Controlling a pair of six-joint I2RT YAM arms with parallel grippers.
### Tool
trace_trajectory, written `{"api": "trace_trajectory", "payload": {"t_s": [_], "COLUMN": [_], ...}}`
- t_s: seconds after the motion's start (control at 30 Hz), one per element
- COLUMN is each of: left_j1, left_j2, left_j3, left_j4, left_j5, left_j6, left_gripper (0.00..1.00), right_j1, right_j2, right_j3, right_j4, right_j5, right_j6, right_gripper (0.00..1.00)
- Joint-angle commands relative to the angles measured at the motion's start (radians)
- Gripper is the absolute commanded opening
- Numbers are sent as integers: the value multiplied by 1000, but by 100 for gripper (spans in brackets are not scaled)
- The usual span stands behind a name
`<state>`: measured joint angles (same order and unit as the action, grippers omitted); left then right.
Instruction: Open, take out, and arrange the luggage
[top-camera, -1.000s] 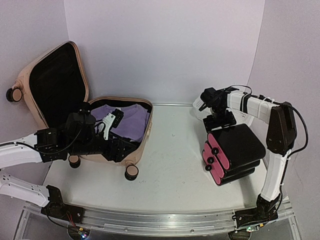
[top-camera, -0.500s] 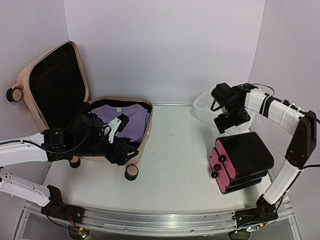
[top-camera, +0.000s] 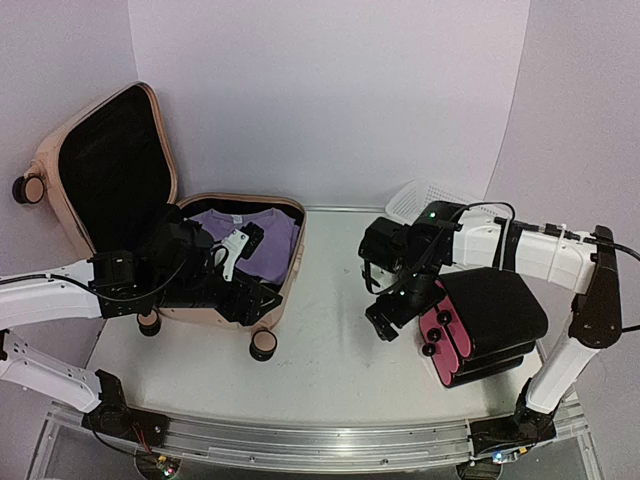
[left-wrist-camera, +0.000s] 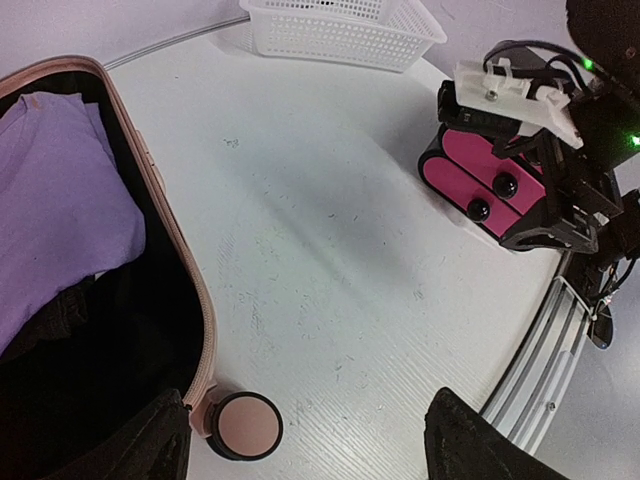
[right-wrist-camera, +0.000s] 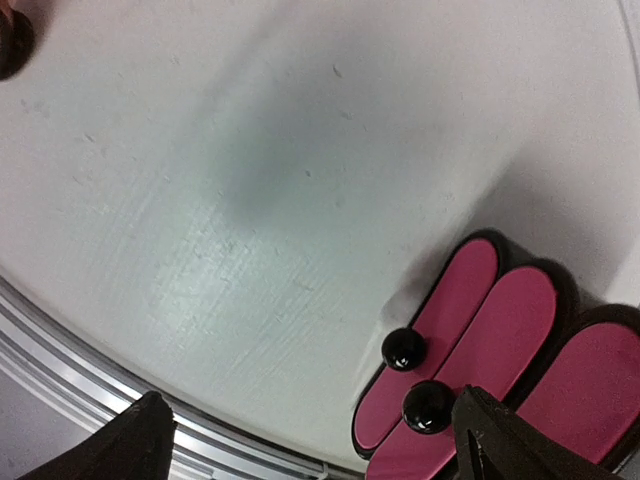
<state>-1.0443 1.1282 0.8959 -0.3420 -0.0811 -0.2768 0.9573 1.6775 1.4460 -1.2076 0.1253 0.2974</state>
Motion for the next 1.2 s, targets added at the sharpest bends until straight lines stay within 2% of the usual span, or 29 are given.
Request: {"api": "trace_trajectory", "payload": {"t_s": [0.0,0.17,0.6,0.77,0.9,1.17], "left_j1": [1,1,0,0,0,1], "left_j2": [-3,35,65,72,72,26], "left_j3": [46,71,92,94,94,53], "left_j4": [11,14,17,20,20,20], "left_j5": [-7,13,35,35,35,19], "left_j6": [17,17,18,18,15,3], "left_gripper": [81,81,81,81,81,82], "right_j1": [-5,-5,-8,59,59,-5], "right_j2": [-19,12,116,169,195,215], "right_j3": [-64,-103,-82,23,20,-77], "right_j4": [-73,-69,-127,-131,-66,-78], "right_j5": [97,100,352,293,187,319], "right_j6": [77,88,134,52,46,117], "right_gripper": [98,98,98,98,98,98]}}
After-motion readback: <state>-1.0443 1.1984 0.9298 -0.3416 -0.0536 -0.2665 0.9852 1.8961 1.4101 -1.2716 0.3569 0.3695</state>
